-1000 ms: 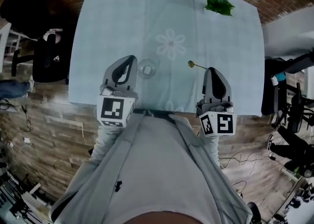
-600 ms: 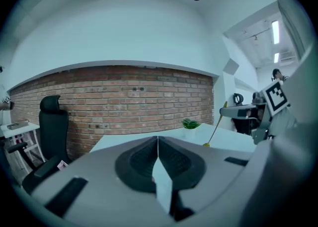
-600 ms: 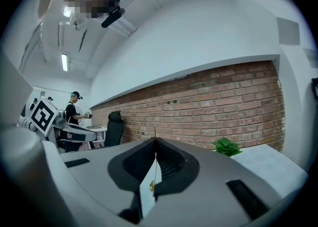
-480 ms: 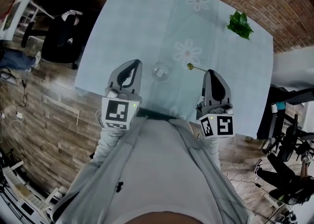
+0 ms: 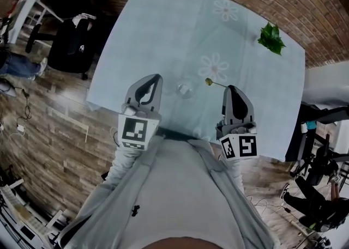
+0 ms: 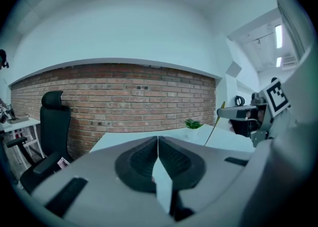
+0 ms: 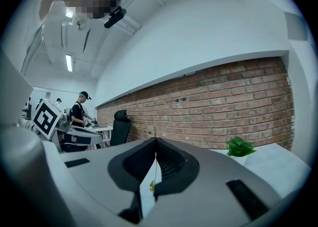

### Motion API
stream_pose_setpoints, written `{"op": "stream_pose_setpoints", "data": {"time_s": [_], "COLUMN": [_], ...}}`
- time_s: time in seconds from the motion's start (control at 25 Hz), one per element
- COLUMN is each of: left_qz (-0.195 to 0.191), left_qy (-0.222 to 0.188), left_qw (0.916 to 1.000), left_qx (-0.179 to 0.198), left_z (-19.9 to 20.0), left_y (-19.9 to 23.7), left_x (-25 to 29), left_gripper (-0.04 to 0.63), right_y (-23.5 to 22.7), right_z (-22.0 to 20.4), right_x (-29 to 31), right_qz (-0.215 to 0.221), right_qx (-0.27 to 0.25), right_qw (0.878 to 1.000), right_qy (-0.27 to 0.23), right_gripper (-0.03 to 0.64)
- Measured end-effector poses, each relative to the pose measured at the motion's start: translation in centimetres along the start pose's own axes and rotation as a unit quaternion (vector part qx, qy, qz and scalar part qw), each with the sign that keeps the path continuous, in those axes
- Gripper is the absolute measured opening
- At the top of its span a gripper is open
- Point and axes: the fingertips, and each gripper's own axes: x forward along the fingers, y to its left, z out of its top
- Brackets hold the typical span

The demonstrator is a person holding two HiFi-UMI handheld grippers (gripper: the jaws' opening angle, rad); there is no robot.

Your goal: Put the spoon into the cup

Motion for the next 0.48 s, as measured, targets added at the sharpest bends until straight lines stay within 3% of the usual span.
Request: {"op": "stream_pose_setpoints", "data": {"time_s": [0.48], "left_qz": [-0.002], "left_qy": [0.018], "left_qw": [0.9996], "left_qx": [-0.021], "left_z": [-1.6], "left_y": [0.2], "left_x": [0.0], "left_gripper": [0.02], "right_y": [3.1], "right_z": [-3.0], "right_x": [2.1], "right_qz": [0.053], "right_qx": [0.03], "right_qw": [0.997], "right_qy": [0.038], "right_gripper": [0.019]}}
